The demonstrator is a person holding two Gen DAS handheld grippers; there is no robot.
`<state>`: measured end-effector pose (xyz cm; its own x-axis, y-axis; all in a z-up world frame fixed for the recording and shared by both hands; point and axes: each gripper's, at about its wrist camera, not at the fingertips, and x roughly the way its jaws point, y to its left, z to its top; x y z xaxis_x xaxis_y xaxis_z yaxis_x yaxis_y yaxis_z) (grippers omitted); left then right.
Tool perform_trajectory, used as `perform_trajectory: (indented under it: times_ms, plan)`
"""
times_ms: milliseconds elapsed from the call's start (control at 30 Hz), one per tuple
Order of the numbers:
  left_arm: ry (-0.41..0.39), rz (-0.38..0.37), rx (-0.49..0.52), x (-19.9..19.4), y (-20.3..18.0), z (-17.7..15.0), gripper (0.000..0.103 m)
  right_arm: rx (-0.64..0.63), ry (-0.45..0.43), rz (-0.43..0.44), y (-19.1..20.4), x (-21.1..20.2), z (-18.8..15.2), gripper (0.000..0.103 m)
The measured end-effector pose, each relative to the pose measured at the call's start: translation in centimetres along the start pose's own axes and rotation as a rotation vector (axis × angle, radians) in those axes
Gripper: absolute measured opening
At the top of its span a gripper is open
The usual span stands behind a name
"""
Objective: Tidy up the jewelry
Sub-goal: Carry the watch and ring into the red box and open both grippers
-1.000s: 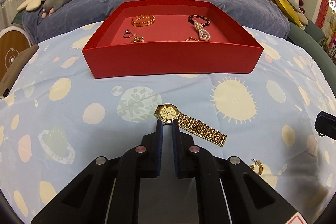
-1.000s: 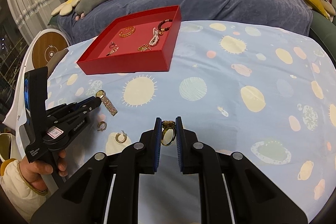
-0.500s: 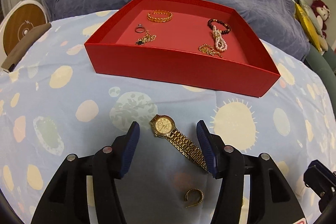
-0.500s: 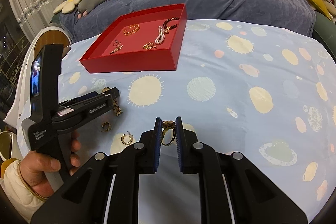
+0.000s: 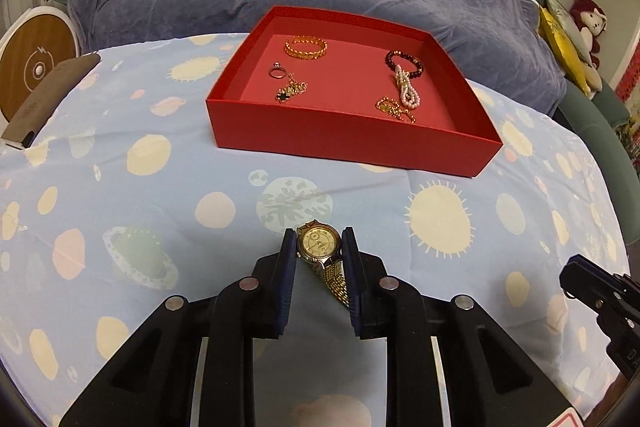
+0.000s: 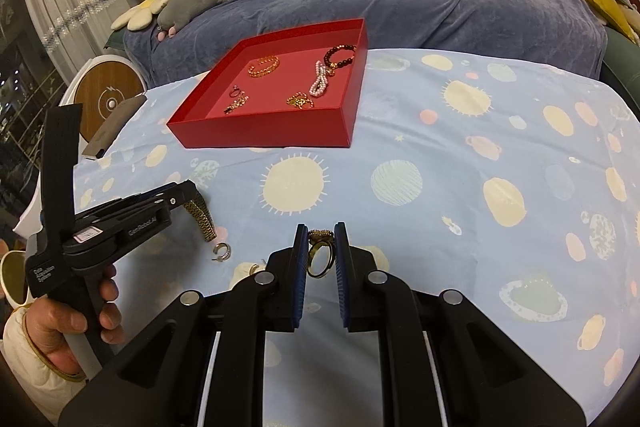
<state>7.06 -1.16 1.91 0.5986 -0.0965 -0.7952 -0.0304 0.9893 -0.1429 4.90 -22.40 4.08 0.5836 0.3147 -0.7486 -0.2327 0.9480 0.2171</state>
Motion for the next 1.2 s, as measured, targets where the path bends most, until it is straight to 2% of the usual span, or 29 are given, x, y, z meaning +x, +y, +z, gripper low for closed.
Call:
perform_trajectory:
  times_ms: [267,500,667,800,1000,1100,1200]
  plan:
    - [-0.08,-0.046,0.024,-3.9,0.0,3.0,0.019,-0.003,-0.069,0.06,2.3,-0.3,3.8,0.012]
    - [-0.141,-0.058,0.043,-4.2,-0.2,7.6,0.019,0.016,-0.088,0.053,2.4,2.0,8.0,0.013]
    - [-0.17,-0.07,0.053,-3.2,-0.4,11.1,0.019,0.036,-0.104,0.061,1.9,3.8,11.6,0.012]
    - [-0.155,-0.092,0.057,-1.2,-0.5,13.0,0.019,0.06,-0.079,0.091,1.5,6.2,13.3,0.012]
    - [-0.118,-0.109,0.057,2.4,-1.0,13.8,0.02,0.059,-0.013,0.082,1.5,10.4,13.6,0.013]
    - [-0.127,-0.08,0.079,3.4,-1.3,13.8,0.02,0.05,-0.006,0.06,1.4,11.3,13.4,0.014]
    - [-0.135,-0.075,0.088,3.4,-1.2,13.9,0.024,0.042,-0.013,0.04,1.2,11.2,13.2,0.015]
